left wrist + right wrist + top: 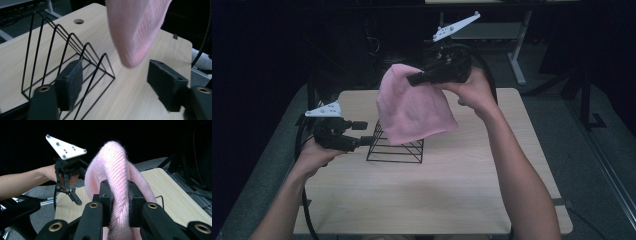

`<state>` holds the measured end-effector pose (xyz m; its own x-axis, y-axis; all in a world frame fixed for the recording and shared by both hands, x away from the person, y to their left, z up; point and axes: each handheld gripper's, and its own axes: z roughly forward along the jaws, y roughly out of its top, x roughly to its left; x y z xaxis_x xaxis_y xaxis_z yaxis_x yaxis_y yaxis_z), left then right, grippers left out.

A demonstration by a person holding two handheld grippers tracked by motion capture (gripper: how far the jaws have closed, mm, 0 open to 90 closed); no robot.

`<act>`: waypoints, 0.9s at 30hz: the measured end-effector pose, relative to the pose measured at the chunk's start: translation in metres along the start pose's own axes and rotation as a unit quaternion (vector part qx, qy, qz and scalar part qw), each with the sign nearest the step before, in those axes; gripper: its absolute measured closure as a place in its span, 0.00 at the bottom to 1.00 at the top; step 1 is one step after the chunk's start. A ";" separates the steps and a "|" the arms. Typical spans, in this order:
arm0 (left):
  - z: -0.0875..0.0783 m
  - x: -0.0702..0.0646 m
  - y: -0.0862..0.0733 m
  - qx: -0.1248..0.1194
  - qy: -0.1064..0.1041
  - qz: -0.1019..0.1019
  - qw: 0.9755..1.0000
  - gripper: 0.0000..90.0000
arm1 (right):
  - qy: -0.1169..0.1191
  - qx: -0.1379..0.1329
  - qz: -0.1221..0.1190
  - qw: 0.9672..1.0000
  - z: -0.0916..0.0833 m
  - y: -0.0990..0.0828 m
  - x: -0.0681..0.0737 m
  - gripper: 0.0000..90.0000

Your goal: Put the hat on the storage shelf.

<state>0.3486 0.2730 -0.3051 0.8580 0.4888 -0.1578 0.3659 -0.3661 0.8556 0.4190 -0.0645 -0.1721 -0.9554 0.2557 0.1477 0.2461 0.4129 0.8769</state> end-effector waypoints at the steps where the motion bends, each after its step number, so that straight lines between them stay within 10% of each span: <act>1: 0.002 0.001 0.001 -0.001 -0.007 -0.002 1.000 0.37 | 0.005 0.002 0.001 1.000 0.005 0.003 0.001 0.86; 11: 0.004 0.006 0.002 0.005 -0.027 -0.009 1.000 0.39 | 0.021 0.004 -0.015 1.000 0.028 0.018 0.007 0.86; 19: -0.006 0.017 0.003 -0.005 -0.012 -0.033 0.999 0.85 | 0.022 -0.008 -0.024 0.999 0.042 0.025 0.010 0.86; 27: -0.014 0.028 0.010 0.010 0.021 -0.025 0.999 0.89 | 0.011 -0.019 -0.013 1.000 0.047 0.023 0.000 0.86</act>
<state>0.3714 0.2946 -0.2943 0.8235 0.5385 -0.1786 0.4146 -0.3561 0.8374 0.4324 -0.0139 -0.1734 -0.9645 0.2269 0.1348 0.2161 0.3853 0.8971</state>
